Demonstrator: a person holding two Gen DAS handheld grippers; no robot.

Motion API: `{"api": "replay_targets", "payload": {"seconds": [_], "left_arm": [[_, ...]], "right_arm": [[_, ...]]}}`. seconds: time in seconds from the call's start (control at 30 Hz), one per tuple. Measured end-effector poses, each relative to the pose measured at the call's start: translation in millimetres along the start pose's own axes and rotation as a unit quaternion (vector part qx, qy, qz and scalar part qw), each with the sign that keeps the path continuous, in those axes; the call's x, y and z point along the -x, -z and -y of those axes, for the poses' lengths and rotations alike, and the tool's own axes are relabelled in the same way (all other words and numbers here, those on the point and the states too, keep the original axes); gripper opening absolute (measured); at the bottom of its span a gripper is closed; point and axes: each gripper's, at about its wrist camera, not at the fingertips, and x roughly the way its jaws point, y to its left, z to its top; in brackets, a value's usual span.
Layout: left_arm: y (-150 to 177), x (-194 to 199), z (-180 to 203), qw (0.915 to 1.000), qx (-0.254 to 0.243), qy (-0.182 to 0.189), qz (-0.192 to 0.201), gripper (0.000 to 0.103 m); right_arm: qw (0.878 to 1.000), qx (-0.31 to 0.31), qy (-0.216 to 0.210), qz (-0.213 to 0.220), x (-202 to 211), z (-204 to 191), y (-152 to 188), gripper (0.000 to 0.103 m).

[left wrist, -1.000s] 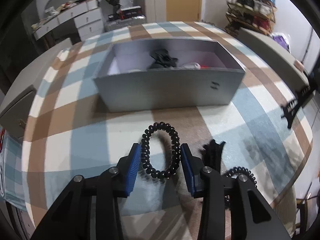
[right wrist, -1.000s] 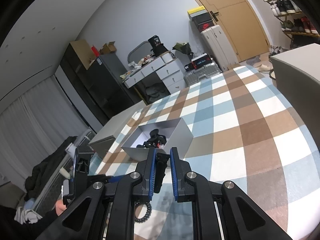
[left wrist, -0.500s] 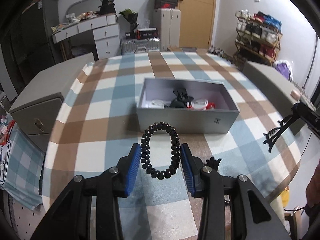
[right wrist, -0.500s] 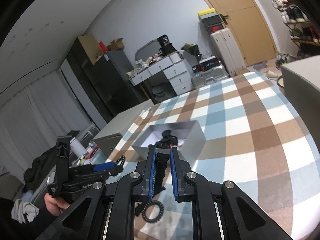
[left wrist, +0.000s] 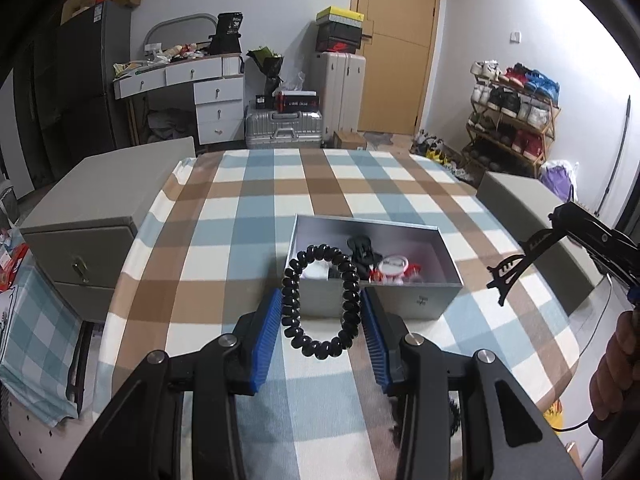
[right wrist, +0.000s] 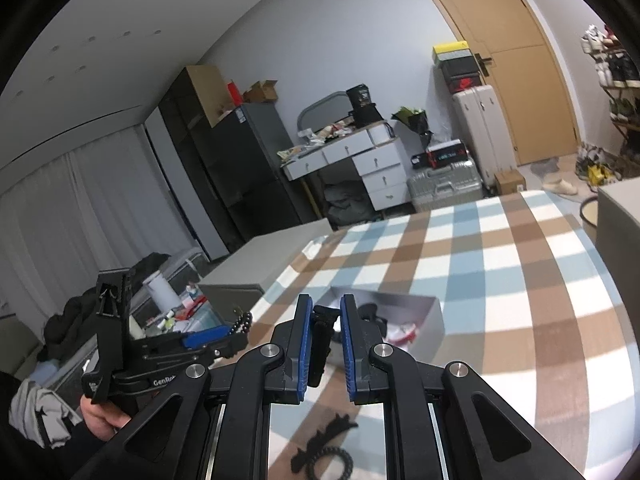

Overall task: Organize jewelry
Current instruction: 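Carry both items over the grey box and open both grippers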

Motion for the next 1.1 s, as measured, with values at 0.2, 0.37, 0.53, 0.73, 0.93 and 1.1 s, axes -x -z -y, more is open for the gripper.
{"api": "replay_targets", "payload": {"seconds": [0.2, 0.37, 0.53, 0.73, 0.93, 1.1], "left_arm": [[-12, -11, -3, 0.9999, 0.008, 0.008, 0.007, 0.034], [-22, -26, -2, 0.9997, 0.012, 0.019, 0.005, 0.034], [-29, -39, 5, 0.9994, 0.007, 0.033, -0.003, 0.034], [-35, -53, 15, 0.9986, 0.004, 0.051, -0.016, 0.034], [-38, -68, 21, 0.9976, 0.003, 0.062, -0.031, 0.034], [-39, -79, 23, 0.9968, 0.004, 0.067, -0.043, 0.034]], "right_arm": [[1.000, 0.009, -0.003, -0.003, -24, 1, -16, 0.013], [1.000, 0.008, -0.003, -0.010, -44, 6, -25, 0.013], [1.000, 0.014, 0.010, -0.020, -61, 11, -32, 0.013], [0.999, 0.010, 0.015, -0.035, -78, 22, -33, 0.013], [0.999, 0.011, 0.025, -0.047, -93, 30, -32, 0.013], [0.998, 0.010, 0.027, -0.053, -103, 36, -30, 0.013]]}}
